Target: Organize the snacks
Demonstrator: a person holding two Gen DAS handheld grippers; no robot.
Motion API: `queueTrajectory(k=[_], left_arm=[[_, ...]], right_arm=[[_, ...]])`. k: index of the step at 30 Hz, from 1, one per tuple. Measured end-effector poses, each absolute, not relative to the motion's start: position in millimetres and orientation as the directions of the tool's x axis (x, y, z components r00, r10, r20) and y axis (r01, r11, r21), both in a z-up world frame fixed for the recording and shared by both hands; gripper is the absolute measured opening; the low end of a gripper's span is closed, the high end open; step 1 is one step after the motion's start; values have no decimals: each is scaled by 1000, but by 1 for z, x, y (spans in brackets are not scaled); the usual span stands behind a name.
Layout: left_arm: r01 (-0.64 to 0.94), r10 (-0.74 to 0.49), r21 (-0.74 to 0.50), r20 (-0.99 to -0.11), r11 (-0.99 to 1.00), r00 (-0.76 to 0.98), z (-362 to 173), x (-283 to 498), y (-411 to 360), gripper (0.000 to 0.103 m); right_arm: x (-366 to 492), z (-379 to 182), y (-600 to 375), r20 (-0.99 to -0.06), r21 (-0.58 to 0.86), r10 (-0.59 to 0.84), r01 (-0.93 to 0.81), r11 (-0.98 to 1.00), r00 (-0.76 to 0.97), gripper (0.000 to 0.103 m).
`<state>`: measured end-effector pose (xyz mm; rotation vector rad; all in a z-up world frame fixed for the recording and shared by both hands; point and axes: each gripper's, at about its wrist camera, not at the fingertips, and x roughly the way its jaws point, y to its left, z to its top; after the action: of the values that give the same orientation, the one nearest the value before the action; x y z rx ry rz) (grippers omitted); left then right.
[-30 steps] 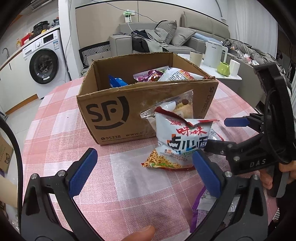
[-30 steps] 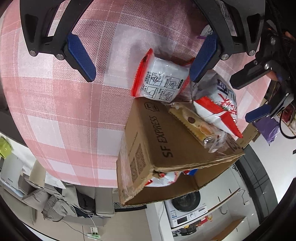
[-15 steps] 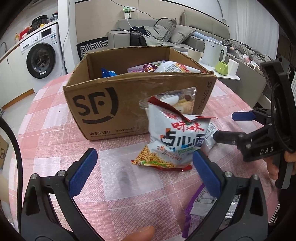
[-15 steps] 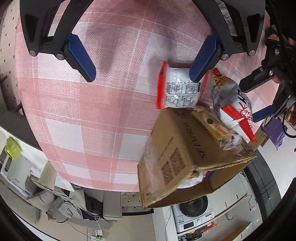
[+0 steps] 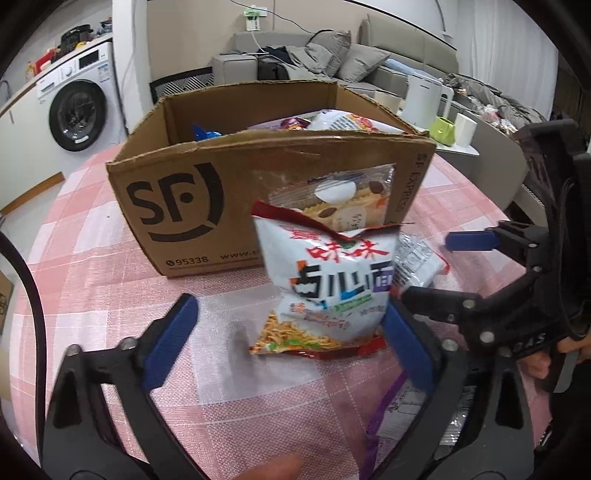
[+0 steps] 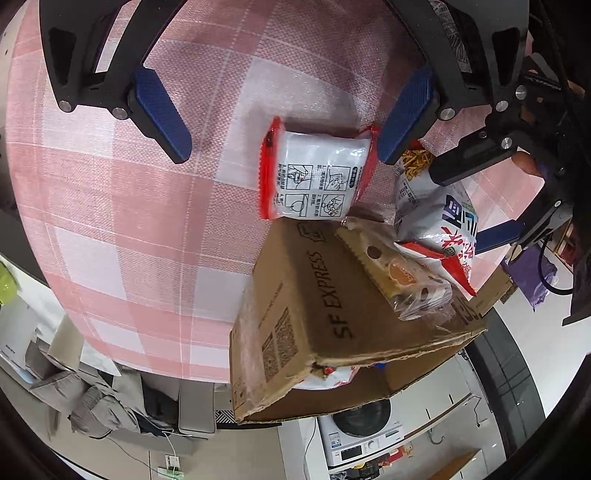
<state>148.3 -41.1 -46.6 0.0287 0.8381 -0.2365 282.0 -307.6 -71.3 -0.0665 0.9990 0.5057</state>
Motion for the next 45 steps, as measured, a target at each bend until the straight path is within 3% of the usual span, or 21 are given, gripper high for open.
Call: queueTrajectory(k=[2, 5, 18, 26, 45], left_arm=[[243, -231, -96, -745, 965, 625, -49, 149, -41, 73], [282, -270, -116, -751, 952, 602, -51, 148, -45, 57], [307, -264, -80, -732, 948, 628, -45, 137, -49, 46], [320, -279, -79, -706, 944, 651, -33, 119, -38, 45], [321, -285, -73, -665, 944, 690, -8, 106, -20, 43]], right_arm=[[281, -72, -307, -815, 173, 378, -438, 882, 440, 100], [283, -72, -308, -809, 172, 384, -446, 878, 445, 88], [276, -71, -299, -799, 174, 407, -479, 861, 442, 76], [272, -69, -299, -790, 187, 432, -499, 846, 436, 52], [262, -53, -309, -774, 187, 459, -535, 824, 435, 46]])
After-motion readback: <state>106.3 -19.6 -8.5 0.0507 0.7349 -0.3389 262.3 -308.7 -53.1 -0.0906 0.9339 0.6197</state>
